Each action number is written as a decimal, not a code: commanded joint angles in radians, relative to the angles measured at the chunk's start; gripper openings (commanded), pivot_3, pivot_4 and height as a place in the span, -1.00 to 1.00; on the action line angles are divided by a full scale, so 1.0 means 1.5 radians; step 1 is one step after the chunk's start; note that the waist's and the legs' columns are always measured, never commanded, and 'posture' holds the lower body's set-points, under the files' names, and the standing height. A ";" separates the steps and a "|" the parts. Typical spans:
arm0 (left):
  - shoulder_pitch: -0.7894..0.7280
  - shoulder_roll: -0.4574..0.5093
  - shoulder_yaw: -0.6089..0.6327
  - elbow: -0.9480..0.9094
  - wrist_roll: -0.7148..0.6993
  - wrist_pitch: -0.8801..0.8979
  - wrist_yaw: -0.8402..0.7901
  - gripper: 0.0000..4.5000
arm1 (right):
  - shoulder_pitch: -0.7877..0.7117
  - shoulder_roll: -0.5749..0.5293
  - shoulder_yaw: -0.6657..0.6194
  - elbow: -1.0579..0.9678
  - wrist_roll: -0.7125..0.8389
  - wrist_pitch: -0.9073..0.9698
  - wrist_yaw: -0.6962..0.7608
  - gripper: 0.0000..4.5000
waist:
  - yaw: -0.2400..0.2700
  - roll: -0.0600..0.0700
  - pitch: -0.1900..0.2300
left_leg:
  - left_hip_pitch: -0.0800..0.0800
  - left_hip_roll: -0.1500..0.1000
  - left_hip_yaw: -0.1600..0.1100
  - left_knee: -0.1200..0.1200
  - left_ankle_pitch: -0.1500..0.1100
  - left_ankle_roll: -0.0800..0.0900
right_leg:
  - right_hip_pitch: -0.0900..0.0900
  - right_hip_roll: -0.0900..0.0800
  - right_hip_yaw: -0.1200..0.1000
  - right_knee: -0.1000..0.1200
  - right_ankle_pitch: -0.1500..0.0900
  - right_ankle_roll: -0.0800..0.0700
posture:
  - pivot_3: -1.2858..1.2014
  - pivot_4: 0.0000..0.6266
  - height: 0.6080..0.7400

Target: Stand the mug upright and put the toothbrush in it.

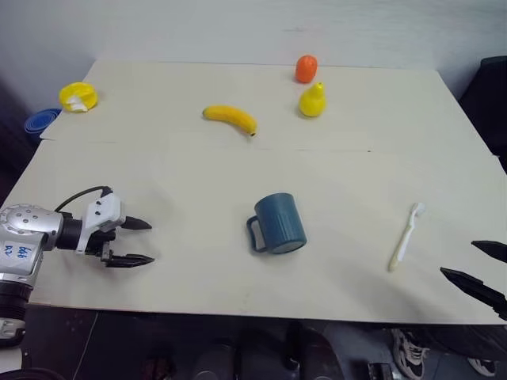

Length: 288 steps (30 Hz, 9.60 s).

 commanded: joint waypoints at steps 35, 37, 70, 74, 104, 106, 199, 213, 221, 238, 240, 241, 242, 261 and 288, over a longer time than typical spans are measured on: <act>-0.329 -0.219 -0.130 -0.180 -0.283 0.967 0.542 1.00 | -0.154 -0.081 0.130 -0.373 0.381 0.128 -0.299 0.99 | -0.001 -0.004 0.000 | 0.002 0.006 0.007 0.005 -0.002 -0.003 | -0.001 0.007 0.011 0.003 0.000 -0.001 | 0.03 -0.52 1.00; -0.365 -0.229 -0.148 -0.119 -0.316 0.967 0.581 1.00 | -0.161 -0.075 0.149 -0.381 0.378 0.123 -0.317 0.99 | 0.005 -0.004 0.000 | 0.002 0.006 0.007 0.006 -0.001 -0.003 | -0.001 0.007 0.012 0.003 0.001 -0.001 | 0.03 -0.52 1.00; -0.623 -0.290 -0.459 0.087 -0.504 0.967 0.719 1.00 | -0.081 -0.076 0.271 -0.411 0.335 -0.041 -0.437 0.99 | 0.017 -0.004 0.000 | 0.003 0.006 0.016 0.005 -0.001 -0.003 | -0.002 0.010 0.016 0.002 0.003 0.001 | 0.03 -0.52 1.00; -0.637 -0.310 -0.443 0.109 -0.461 0.967 0.708 1.00 | -0.079 -0.080 0.272 -0.411 0.335 -0.050 -0.444 0.99 | 0.018 -0.004 0.000 | 0.003 0.006 0.017 0.006 -0.001 -0.003 | -0.001 0.010 0.016 0.002 0.003 0.001 | 0.03 -0.52 1.00; -0.638 -0.314 -0.526 0.070 -0.363 0.967 0.614 1.00 | -0.134 -0.074 0.268 -0.398 0.333 0.002 -0.411 0.99 | 0.014 -0.005 0.001 | 0.001 0.009 0.019 0.006 -0.003 -0.005 | -0.006 0.017 0.018 0.001 0.004 -0.002 | 0.03 -0.52 1.00; -0.628 -0.332 -0.519 0.076 -0.363 0.967 0.633 1.00 | -0.138 -0.070 0.274 -0.402 0.333 0.003 -0.418 0.99 | 0.016 -0.005 0.001 | 0.002 0.010 0.019 0.006 -0.003 -0.005 | -0.003 0.016 0.019 0.001 0.004 -0.002 | 0.03 -0.52 1.00; -0.332 -0.351 -0.287 0.119 0.466 -0.529 0.725 -0.14 | -0.112 -0.092 0.158 -0.385 0.400 0.051 -0.424 1.00 | 0.031 -0.005 -0.001 | -0.002 0.013 0.027 0.008 -0.005 0.002 | -0.011 0.017 0.023 -0.003 0.011 -0.004 | 0.03 -0.52 1.00; -0.222 -0.242 -0.177 -0.027 0.201 -0.369 0.453 0.75 | -0.102 -0.072 0.161 -0.335 0.345 0.059 -0.390 1.00 | 0.014 -0.005 -0.001 | -0.001 0.014 0.028 0.008 -0.005 0.002 | -0.011 0.017 0.023 -0.002 0.011 -0.003 | 0.03 -0.52 1.00; -0.352 -0.043 -0.122 -0.007 -0.105 0.139 -0.076 0.75 | -0.117 0.033 0.180 -0.293 0.312 0.129 -0.659 1.00 | 0.005 -0.009 0.001 | -0.001 0.013 0.029 0.011 -0.004 0.001 | -0.012 0.020 0.024 0.000 0.011 -0.005 | 0.03 -0.52 1.00; -0.494 0.074 -0.299 -0.081 -0.294 0.091 -0.153 0.75 | -0.491 0.146 0.306 0.078 0.324 0.310 -0.875 1.00 | -0.008 -0.005 0.000 | 0.000 0.015 0.035 0.008 -0.005 0.001 | -0.014 0.021 0.030 0.001 0.010 -0.006 | 0.03 -0.52 1.00; -0.497 0.072 -0.302 -0.091 -0.299 0.086 -0.153 0.75 | -0.512 0.154 0.312 0.113 0.317 0.325 -0.873 1.00 | -0.009 -0.005 0.000 | 0.000 0.015 0.035 0.008 -0.005 0.001 | -0.015 0.021 0.030 0.001 0.010 -0.006 | 0.03 -0.52 1.00; -0.500 0.068 -0.300 -0.091 -0.298 0.084 -0.153 0.75 | -0.520 0.160 0.314 0.122 0.324 0.336 -0.869 1.00 | -0.009 -0.005 0.000 | 0.000 0.014 0.035 0.008 -0.005 0.001 | -0.015 0.021 0.030 0.001 0.010 -0.006 | 0.03 -0.52 1.00; -0.503 0.061 -0.295 -0.088 -0.295 0.085 -0.153 0.75 | -0.525 0.169 0.314 0.128 0.331 0.346 -0.867 1.00 | -0.009 -0.005 0.000 | 0.000 0.014 0.036 0.008 -0.005 0.002 | -0.015 0.022 0.030 0.001 0.010 -0.006 | 0.03 -0.52 1.00; -0.502 -0.001 -0.235 -0.057 -0.248 0.110 -0.153 0.77 | -0.506 0.259 0.351 0.116 0.230 0.371 -0.814 -0.94 | -0.022 -0.007 -0.001 | 0.000 0.019 0.037 0.008 -0.005 0.001 | -0.015 0.025 0.033 0.001 0.010 -0.006 | 0.03 -0.52 1.00; -0.317 0.015 -0.033 -0.140 -0.237 0.294 -0.027 0.77 | -0.813 0.581 0.663 0.100 -0.018 -0.025 -0.576 -0.94 | -0.041 -0.006 -0.001 | -0.001 0.019 0.046 0.006 -0.005 -0.008 | -0.025 0.030 0.034 0.008 0.009 -0.014 | 0.03 -0.52 1.00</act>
